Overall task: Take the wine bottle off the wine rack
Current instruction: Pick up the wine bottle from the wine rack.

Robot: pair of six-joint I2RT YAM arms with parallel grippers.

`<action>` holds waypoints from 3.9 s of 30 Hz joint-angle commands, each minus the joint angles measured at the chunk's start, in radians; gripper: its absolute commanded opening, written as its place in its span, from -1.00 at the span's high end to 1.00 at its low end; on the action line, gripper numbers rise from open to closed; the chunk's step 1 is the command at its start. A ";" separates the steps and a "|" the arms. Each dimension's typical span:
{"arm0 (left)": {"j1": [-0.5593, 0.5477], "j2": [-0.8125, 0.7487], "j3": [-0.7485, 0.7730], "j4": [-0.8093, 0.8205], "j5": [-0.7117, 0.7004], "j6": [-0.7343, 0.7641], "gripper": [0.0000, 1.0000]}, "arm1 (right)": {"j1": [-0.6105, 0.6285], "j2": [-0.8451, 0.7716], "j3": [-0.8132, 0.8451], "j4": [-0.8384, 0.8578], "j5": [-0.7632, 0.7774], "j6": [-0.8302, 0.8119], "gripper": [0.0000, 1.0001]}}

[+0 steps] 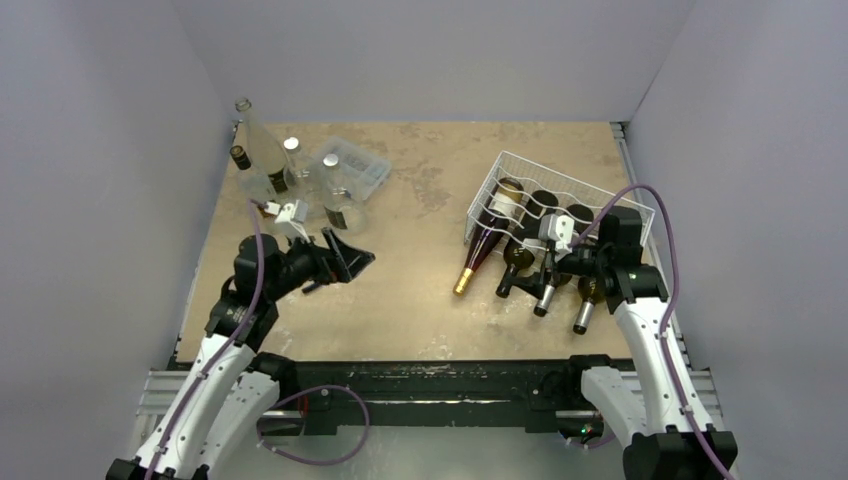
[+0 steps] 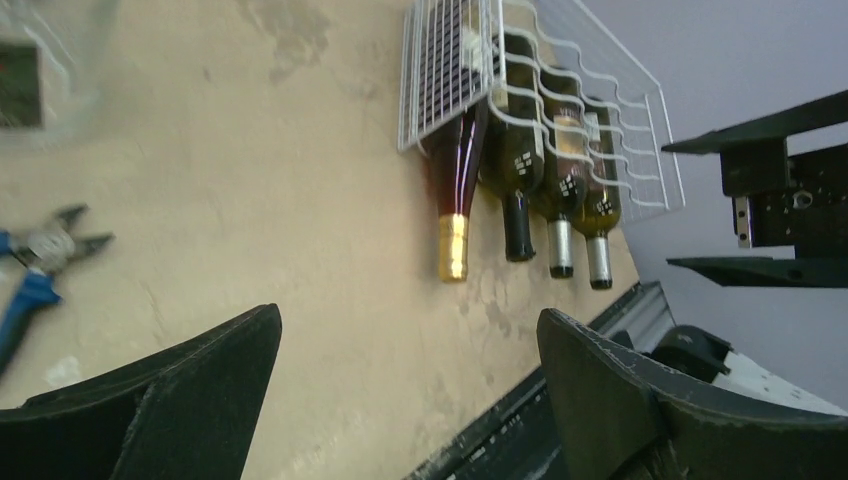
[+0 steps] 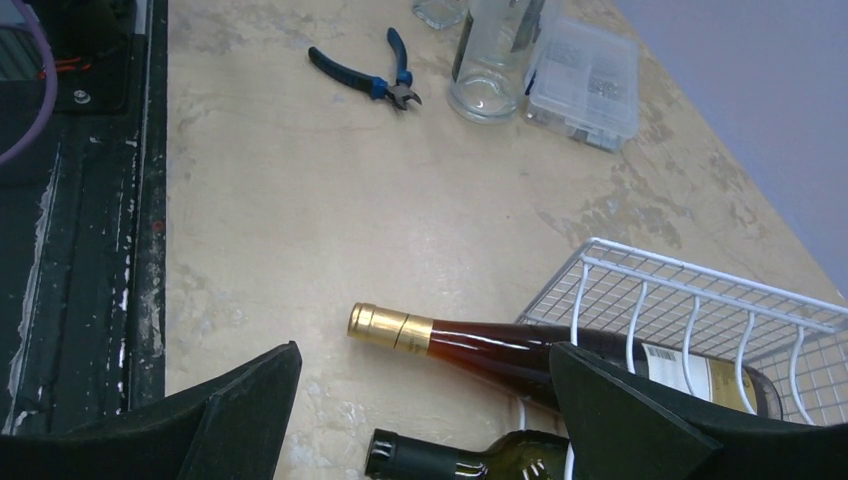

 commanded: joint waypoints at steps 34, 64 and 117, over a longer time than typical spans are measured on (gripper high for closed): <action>-0.650 0.978 0.253 0.529 -0.286 0.003 -0.99 | -0.017 -0.061 -0.011 0.107 0.193 0.041 -0.98; -0.711 1.261 0.420 0.461 -0.492 0.051 -0.12 | -0.017 -0.088 -0.023 0.089 0.181 0.004 -0.98; -0.855 1.030 0.166 0.521 -0.794 0.130 1.00 | -0.017 -0.092 -0.041 0.094 0.189 -0.006 -0.98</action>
